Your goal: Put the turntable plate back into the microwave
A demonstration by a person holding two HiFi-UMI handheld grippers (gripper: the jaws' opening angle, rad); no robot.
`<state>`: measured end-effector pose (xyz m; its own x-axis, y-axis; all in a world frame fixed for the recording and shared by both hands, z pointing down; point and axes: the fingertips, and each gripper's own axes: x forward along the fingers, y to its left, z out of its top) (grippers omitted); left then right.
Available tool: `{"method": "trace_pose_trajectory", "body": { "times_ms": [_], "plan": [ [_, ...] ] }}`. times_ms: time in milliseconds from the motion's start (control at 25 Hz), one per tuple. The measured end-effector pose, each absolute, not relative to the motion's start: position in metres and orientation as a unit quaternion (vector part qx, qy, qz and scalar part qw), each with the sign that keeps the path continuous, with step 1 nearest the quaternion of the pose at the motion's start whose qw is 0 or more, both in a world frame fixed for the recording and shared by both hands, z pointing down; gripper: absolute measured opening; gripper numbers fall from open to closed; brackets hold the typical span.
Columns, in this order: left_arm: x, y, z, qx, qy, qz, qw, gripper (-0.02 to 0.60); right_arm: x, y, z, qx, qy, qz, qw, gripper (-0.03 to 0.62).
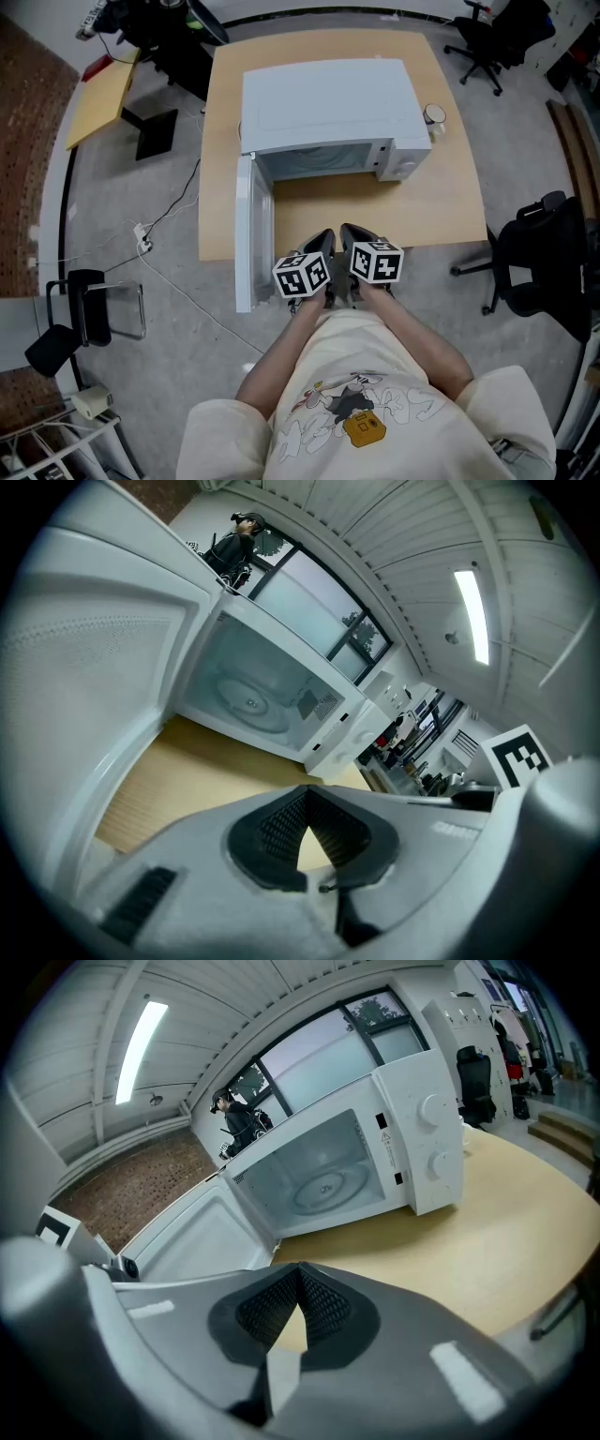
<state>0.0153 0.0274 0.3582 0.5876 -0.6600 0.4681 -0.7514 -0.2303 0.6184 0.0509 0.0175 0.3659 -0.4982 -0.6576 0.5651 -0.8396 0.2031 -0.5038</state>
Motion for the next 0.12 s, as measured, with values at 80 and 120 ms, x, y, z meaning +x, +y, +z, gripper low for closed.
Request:
{"method": "trace_pose_trajectory", "body": {
  "times_ms": [80, 120],
  "plan": [
    [0.0144, 0.0279, 0.3584, 0.78, -0.453, 0.051, 0.429, -0.003, 0.0509, 0.018, 0.3653, 0.487, -0.768, 0.399, 0.115, 0.006],
    [0.0141, 0.0283, 0.3586, 0.779, -0.454, 0.05, 0.43, -0.003, 0.0508, 0.0182, 0.3649, 0.487, -0.769, 0.398, 0.115, 0.006]
  ]
}}
